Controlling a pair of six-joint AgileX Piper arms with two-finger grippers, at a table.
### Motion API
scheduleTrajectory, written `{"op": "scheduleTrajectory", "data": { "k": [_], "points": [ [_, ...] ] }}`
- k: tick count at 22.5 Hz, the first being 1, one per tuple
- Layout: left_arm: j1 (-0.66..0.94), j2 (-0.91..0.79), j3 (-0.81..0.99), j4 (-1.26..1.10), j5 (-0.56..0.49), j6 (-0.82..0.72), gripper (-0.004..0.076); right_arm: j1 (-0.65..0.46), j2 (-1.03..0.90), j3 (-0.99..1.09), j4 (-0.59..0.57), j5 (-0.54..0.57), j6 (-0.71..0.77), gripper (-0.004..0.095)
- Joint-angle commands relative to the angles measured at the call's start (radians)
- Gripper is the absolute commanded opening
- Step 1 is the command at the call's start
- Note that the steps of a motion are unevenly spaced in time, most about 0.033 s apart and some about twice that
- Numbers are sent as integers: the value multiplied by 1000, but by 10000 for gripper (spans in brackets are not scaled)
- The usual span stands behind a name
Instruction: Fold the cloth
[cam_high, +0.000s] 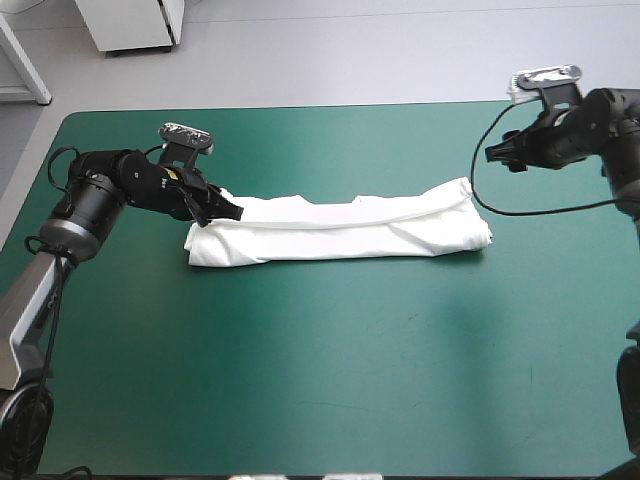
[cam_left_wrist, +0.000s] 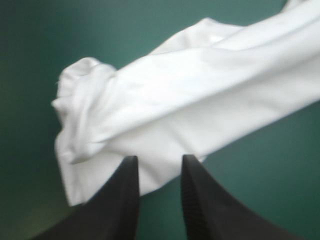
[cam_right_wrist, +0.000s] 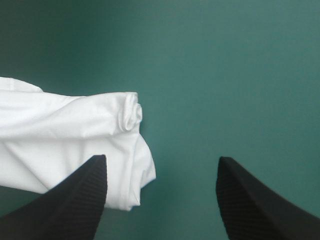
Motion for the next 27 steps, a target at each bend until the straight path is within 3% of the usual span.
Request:
{"op": "scheduleTrajectory", "data": {
  "k": [1, 6, 11, 15, 17, 21, 27],
  "points": [
    [-6, -52, -35, -237, -26, 137, -13, -51, -134, 57, -8, -31, 15, 604],
    [-23, 0, -35, -509, -48, 315, -9, -79, -231, 207, -4, -48, 18, 592],
    [-150, 139, -39, -557, -132, 369, -9, -79, -240, 283, 16, -54, 21, 577],
    [-225, 266, -126, -523, -172, 363, -9, -79, -235, 283, 16, -70, 22, 577],
    [-242, 351, -207, -429, -167, 280, -9, -79, -210, 283, 25, -72, 22, 577],
    [-244, 484, -355, -283, -80, 167, -9, -79, -112, 283, 102, -84, -20, 577],
    [-244, 564, -391, -268, -27, 139, -9, -79, 48, 281, 196, -94, -91, 577]
  ]
}}
